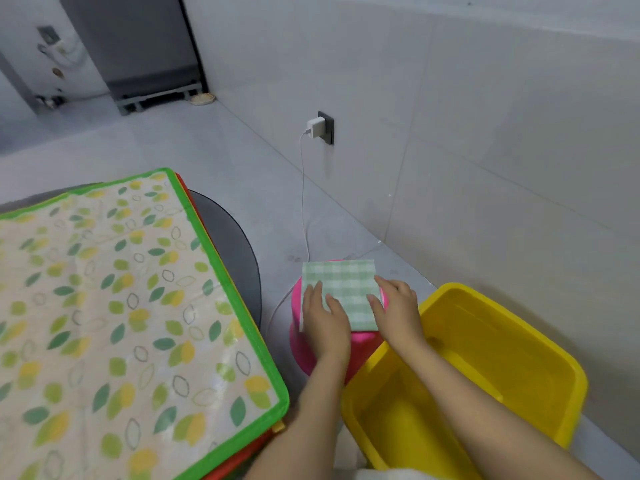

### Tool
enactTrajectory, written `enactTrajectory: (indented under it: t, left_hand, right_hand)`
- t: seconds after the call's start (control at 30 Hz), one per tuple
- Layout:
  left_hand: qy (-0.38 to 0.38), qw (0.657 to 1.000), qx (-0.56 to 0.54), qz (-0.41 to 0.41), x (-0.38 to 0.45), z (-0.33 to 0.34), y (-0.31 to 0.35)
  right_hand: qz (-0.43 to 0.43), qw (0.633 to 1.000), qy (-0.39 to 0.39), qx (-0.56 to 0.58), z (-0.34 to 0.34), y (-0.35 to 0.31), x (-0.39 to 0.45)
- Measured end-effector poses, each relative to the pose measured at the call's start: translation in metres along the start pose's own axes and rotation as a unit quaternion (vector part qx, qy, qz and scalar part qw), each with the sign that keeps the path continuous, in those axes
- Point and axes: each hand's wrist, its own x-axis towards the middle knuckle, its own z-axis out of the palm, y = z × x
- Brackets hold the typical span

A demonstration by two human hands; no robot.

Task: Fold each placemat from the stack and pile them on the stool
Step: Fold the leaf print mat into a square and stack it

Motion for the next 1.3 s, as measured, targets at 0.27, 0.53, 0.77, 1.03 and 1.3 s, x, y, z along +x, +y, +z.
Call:
enactTrajectory:
  t: [0.27,0.53,0.77,1.03,1.3]
  left_hand:
    - [-0.026,0.987,-0.154,0.042,-0.042,-0.061,0.117]
    - [0.0,0.978,-0.154,0.144,-0.069,-0.188,0.156]
    - [0.02,0.98,0.004,0.198,-0.073,-0.301,0.098]
    - [-0.038,0.941,0.253,0.223,-0.088,-0.387,0.019]
    - [-0.198,0.863,0.391,0.252,-0.091,-0.417,0.0]
  right_hand:
    - [-0.097,0.991,0.051,0.071,-0.084,-0.102,-0.025]
    - [-0.213,0.97,0.056,0.103,-0.117,-0.199,-0.086]
    - [-0.303,0.946,-0.046,0.109,-0.073,-0.252,-0.149]
    - [-0.355,0.915,-0.191,-0.003,-0.019,-0.257,-0.188]
    - [-0.447,0.851,-0.26,-0.094,0.003,-0.248,-0.201]
